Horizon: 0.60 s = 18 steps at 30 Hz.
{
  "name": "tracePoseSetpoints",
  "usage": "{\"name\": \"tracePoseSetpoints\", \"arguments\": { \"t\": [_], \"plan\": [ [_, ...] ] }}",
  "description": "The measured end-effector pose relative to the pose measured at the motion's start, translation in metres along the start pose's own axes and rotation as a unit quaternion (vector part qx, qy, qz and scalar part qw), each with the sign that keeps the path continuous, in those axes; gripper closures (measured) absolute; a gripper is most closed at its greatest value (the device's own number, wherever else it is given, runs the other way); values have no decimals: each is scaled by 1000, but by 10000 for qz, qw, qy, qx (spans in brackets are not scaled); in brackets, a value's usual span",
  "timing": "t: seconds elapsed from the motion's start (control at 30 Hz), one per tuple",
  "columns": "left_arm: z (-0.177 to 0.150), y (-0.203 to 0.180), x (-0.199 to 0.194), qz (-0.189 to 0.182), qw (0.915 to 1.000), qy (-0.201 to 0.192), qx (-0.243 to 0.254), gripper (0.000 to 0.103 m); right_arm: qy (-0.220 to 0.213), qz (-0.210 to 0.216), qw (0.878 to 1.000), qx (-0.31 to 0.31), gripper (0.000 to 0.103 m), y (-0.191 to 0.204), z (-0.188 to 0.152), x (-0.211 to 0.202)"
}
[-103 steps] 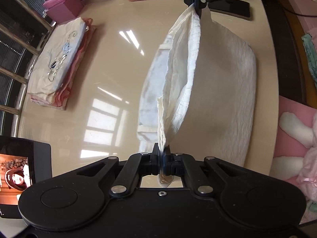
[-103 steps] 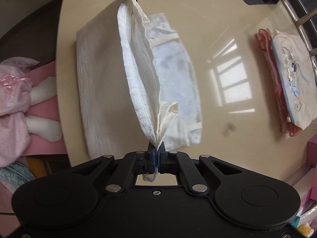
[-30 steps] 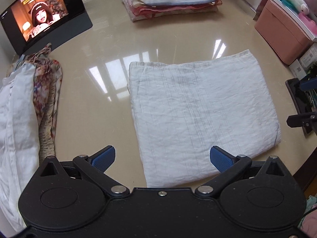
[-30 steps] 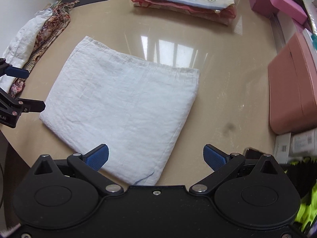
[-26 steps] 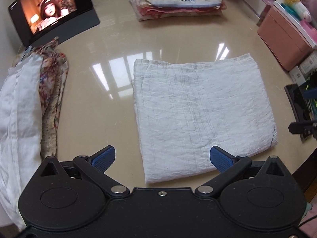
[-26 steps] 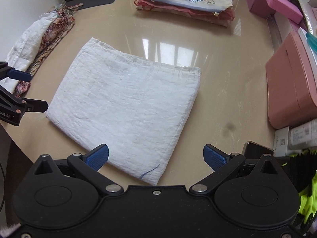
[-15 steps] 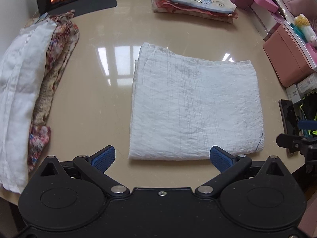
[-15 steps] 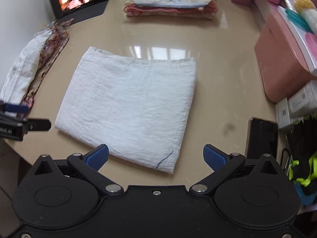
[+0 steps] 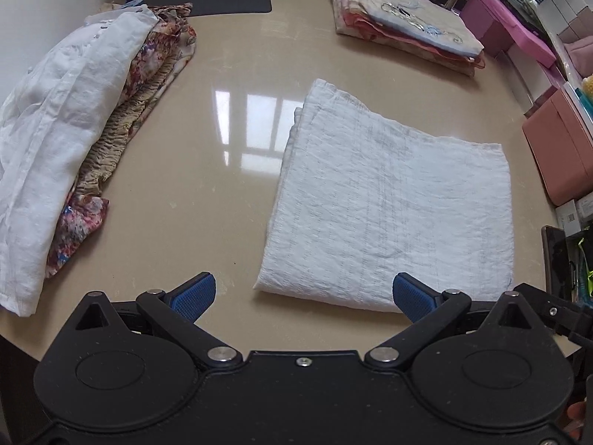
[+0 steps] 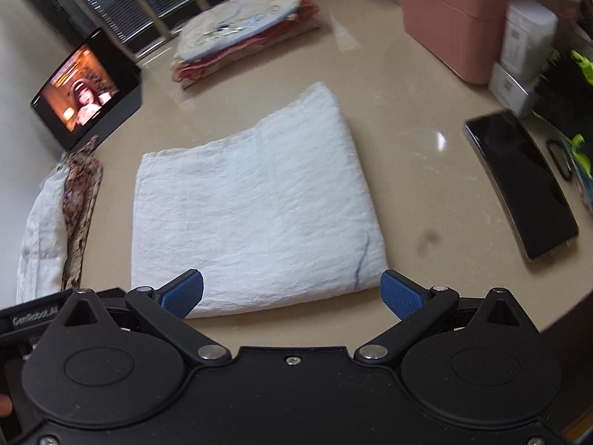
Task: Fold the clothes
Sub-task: 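Open both grippers and square the folded dress bundle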
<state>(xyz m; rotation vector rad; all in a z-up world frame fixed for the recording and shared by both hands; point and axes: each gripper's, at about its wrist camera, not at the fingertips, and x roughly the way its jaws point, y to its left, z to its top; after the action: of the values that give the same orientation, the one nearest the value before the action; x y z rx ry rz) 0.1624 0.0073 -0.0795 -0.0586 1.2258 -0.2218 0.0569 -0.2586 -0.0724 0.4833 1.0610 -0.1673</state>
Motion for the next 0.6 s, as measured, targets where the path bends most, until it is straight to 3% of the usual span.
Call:
{"name": "tracePoseSetpoints", "arguments": {
  "t": [0.13,0.37,0.6],
  "plan": [
    [5,3,4,-50,10000,-41,-61,0,2,5,9996,-279,0,-5,8,3],
    [17,3,22,-160,9999,-36,-30,0,29,61,10000,-32,0,-32,30,19],
    [33,3,47,-103,9998,-140,82,2,48,-141,9998,-136,0,-45,44,51]
  ]
}}
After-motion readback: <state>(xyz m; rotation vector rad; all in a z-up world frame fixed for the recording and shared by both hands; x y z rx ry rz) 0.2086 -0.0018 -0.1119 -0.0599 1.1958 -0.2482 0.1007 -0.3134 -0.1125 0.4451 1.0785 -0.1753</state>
